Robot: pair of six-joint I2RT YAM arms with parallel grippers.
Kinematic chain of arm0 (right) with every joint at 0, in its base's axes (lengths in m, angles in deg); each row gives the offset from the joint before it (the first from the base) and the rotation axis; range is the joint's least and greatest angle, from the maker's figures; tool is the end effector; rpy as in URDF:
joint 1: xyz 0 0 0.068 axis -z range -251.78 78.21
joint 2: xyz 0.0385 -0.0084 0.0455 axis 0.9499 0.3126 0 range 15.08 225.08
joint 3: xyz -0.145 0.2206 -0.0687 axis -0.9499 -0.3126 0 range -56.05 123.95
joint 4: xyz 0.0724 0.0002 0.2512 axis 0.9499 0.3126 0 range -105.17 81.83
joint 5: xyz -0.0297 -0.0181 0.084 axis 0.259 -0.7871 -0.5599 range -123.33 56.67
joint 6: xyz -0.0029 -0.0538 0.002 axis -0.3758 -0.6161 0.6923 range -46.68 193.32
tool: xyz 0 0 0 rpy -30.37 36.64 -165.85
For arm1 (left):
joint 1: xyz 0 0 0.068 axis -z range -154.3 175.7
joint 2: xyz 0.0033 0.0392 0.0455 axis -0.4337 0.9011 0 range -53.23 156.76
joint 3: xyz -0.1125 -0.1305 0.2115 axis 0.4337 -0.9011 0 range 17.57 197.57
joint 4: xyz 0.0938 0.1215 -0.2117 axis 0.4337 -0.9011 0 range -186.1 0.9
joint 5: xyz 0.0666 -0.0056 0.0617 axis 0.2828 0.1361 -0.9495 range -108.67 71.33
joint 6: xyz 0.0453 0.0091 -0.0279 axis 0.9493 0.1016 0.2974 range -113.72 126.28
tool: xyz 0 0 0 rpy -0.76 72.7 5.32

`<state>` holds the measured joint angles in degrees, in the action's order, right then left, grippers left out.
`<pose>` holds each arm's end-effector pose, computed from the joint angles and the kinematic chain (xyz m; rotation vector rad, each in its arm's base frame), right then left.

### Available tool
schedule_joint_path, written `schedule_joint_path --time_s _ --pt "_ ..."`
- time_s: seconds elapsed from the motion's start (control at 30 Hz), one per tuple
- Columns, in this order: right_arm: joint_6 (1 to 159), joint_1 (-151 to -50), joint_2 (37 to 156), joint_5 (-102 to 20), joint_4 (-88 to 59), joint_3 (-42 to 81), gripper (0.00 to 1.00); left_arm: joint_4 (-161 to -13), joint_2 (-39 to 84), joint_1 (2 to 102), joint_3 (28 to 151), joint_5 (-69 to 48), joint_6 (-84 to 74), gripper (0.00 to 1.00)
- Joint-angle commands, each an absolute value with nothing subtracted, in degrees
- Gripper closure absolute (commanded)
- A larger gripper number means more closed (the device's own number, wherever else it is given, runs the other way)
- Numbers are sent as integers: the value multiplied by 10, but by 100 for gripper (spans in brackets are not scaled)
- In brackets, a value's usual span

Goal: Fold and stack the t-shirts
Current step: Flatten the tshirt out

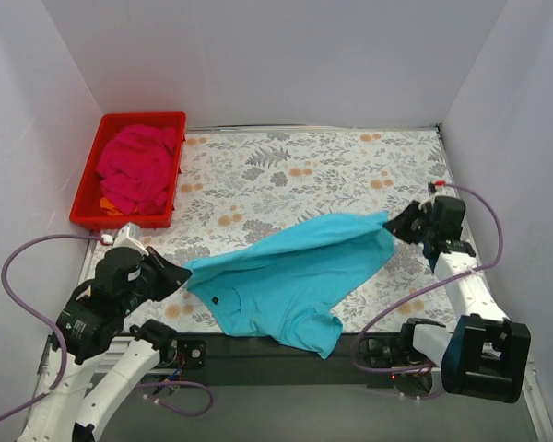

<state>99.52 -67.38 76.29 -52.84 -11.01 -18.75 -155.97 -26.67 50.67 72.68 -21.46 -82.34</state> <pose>0.2363 -0.0061 0.2498 0.3404 2.0534 0.5844 0.0519 -0.0223 0.3334 -1.3116 2.0591 -0.9564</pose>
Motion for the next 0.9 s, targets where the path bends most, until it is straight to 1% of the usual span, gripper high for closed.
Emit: schedule_joint_path --time_s 0.0,0.07,0.1,0.13,0.17,0.23,0.27,0.33,0.43,0.47,0.5,0.57,0.7,0.87 --pt "1029 -632 768 -500 -38 -275 84 -1553 -291 506 685 -141 -863 100" --pt "1029 -630 753 -451 0 -286 76 -1536 -302 506 650 -114 -873 100" --pt "1027 -630 746 -442 6 -285 64 -1534 -309 507 640 -92 -880 100" --pt "1018 -630 734 -435 12 -276 58 -1533 -312 507 625 -83 -882 100" --pt "1005 -631 731 -430 17 -270 48 -1532 -314 507 616 -70 -882 100" --pt "991 -636 734 -432 20 -252 41 -1533 -315 506 607 -61 -880 100" --pt "985 -647 739 -432 22 -232 39 -1533 -315 506 602 -58 -879 100" --pt "975 -668 757 -417 39 -211 38 -1533 -314 506 599 -51 -876 100" --pt "961 -742 781 -364 60 -165 38 -1536 -311 506 599 -52 -872 100" --pt "960 -789 790 -336 67 -153 38 -1537 -310 506 599 -54 -871 100" --pt "960 -810 799 -307 76 -128 41 -1538 -311 506 600 -55 -870 100" --pt "967 -862 830 -264 94 -108 42 -1539 -310 506 600 -57 -869 100" --pt "984 -906 885 -229 117 -72 45 -1540 -310 507 605 -62 -868 100" --pt "1007 -952 968 -184 140 -24 46 -1545 -308 507 608 -69 -864 100"
